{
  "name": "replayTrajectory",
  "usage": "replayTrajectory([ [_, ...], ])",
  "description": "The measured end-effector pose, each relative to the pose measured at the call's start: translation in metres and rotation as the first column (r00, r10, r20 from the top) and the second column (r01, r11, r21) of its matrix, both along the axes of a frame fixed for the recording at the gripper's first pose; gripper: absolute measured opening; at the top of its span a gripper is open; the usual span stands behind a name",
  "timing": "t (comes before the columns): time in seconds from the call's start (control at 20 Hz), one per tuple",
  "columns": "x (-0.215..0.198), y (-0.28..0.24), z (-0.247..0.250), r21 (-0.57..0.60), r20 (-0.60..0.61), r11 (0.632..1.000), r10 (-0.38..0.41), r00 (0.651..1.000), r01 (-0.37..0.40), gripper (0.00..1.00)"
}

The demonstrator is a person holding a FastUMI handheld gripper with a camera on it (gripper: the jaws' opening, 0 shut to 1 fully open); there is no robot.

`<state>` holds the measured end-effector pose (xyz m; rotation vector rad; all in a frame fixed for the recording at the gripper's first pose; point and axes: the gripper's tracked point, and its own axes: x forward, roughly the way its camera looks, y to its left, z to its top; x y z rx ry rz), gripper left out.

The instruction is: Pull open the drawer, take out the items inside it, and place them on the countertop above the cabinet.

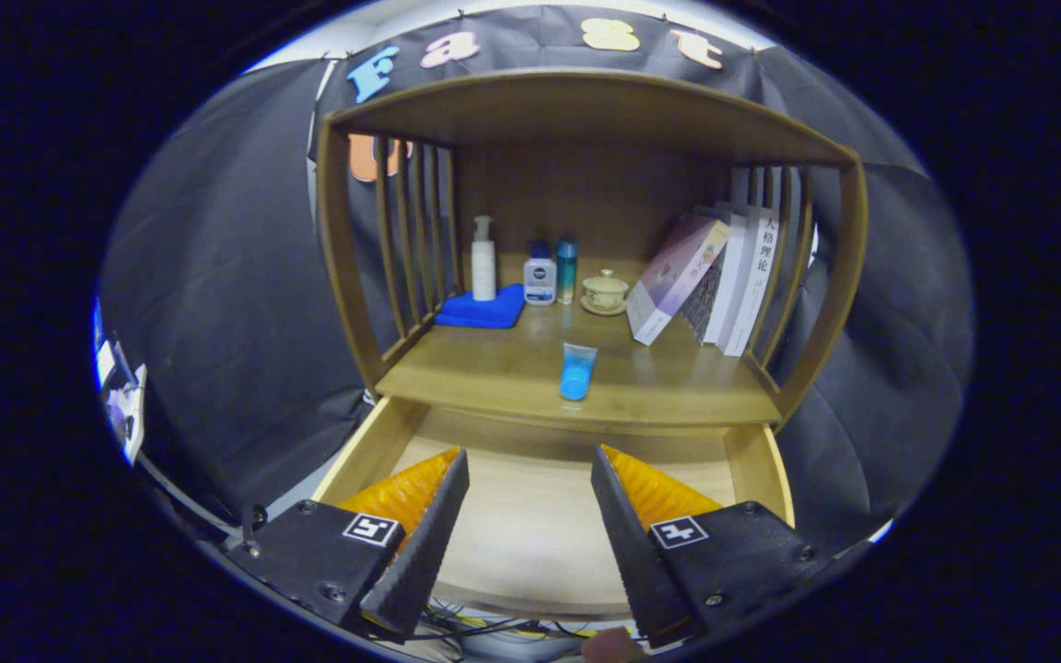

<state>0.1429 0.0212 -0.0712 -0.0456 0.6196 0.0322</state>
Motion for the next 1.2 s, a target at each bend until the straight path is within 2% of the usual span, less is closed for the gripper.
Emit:
replayTrajectory([
  [0.1,-0.021,-0.001,0.002,0.0,0.05,1.0,0.001,0.999,-0.001,0.85],
  [0.25,-0.044,0.002,0.003,0.011,0.123,1.0,0.016,0.992,-0.017,1.0],
  [0.55,-0.082,0.006,-0.02,0.032,0.223,0.999,0.03,0.974,-0.038,1.0],
  [0.8,-0.1,-0.004,-0.058,0.026,0.285,1.0,-0.006,0.958,-0.002,1.0],
  [1.0,-0.115,-0.001,-0.092,0.02,0.303,1.0,-0.004,0.953,-0.002,1.0],
  [1.2,-0.12,-0.007,-0.123,0.06,0.277,0.997,-0.06,0.959,0.045,1.0],
])
